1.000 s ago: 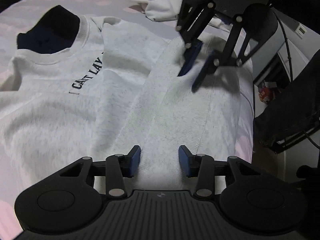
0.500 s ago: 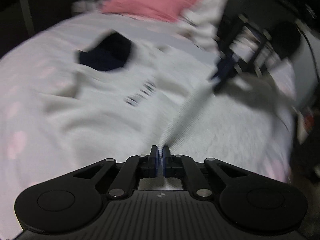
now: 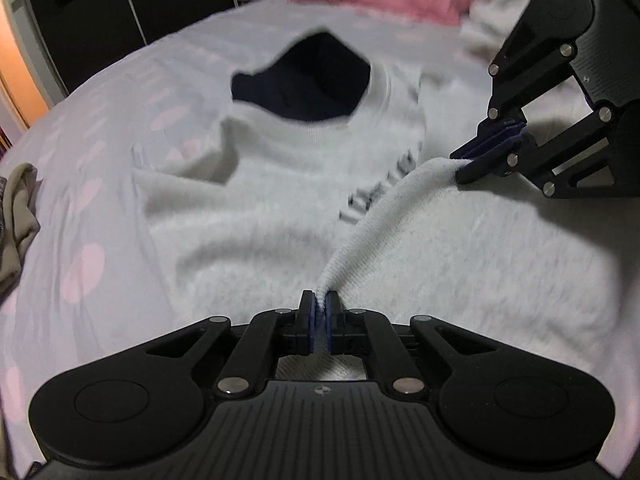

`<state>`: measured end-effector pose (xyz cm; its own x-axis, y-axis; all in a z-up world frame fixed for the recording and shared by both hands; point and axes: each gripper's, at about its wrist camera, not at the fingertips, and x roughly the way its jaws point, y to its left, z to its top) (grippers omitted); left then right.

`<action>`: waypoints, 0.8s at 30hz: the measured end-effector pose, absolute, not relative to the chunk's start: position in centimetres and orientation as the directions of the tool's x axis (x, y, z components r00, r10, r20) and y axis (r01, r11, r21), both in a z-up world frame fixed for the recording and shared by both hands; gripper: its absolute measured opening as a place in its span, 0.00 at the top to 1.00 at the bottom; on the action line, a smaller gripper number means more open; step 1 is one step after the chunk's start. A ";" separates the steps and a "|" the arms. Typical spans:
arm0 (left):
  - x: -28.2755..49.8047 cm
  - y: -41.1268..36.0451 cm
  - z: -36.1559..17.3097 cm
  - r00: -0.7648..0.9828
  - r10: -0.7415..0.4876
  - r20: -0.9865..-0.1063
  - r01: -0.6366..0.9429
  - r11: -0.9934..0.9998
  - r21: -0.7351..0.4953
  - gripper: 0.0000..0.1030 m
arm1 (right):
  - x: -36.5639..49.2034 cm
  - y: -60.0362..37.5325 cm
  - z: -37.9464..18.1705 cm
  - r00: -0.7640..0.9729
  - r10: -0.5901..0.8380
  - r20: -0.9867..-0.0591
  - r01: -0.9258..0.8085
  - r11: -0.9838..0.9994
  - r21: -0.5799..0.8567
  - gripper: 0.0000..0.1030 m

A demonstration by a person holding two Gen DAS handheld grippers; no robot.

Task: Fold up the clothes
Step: 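Pinch the sweatshirt fabric with the left tool while the right tool pinches nearby fabric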

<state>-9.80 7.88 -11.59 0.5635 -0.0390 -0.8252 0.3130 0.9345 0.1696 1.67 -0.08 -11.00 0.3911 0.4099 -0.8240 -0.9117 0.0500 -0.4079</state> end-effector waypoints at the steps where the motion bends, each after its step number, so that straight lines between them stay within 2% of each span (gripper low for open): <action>1: -9.7 7.5 -11.7 0.553 -0.024 -0.833 0.316 0.931 0.183 0.96 | 1.6 0.2 -12.1 0.395 0.388 -0.833 -0.911 0.044 -0.411 0.94; 7: -12.3 8.1 -9.2 0.612 -0.009 -0.791 0.294 0.931 0.216 0.90 | 1.1 0.9 -14.3 0.436 0.350 -0.829 -0.895 0.069 -0.442 0.89; 11: -15.8 8.4 -7.2 0.669 0.001 -0.743 0.258 0.937 0.234 0.90 | 1.8 0.3 -14.1 0.420 0.360 -0.833 -0.907 0.163 -0.387 0.88; 15: -18.3 7.0 -8.9 0.629 0.020 -0.777 0.306 0.913 0.271 0.90 | 1.2 0.1 -14.0 0.432 0.379 -0.818 -0.902 0.170 -0.397 0.87; 17: -18.2 7.0 -10.4 0.593 0.036 -0.805 0.295 0.920 0.259 0.93 | 0.6 -0.1 -13.1 0.444 0.392 -0.806 -0.896 0.161 -0.415 0.82; 18: -18.0 7.2 -11.0 0.576 0.040 -0.816 0.282 0.928 0.244 0.93 | 0.2 -0.4 -12.3 0.447 0.401 -0.800 -0.893 0.158 -0.421 0.76; 22: -17.4 7.8 -11.9 0.572 0.045 -0.819 0.239 0.946 0.218 0.93 | -1.4 -2.6 -7.8 0.399 0.451 -0.798 -0.917 0.178 -0.358 0.60; 24: -17.1 8.1 -12.2 0.574 0.047 -0.817 0.219 0.953 0.209 0.93 | -2.6 -4.7 -6.2 0.367 0.445 -0.817 -0.930 0.176 -0.322 0.59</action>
<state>-17.14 8.11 -12.18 0.5742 0.0467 -0.8174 0.2194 0.9531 0.2086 -2.63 -4.69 -6.22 0.3672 0.4449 -0.8168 -0.9301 0.1760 -0.3222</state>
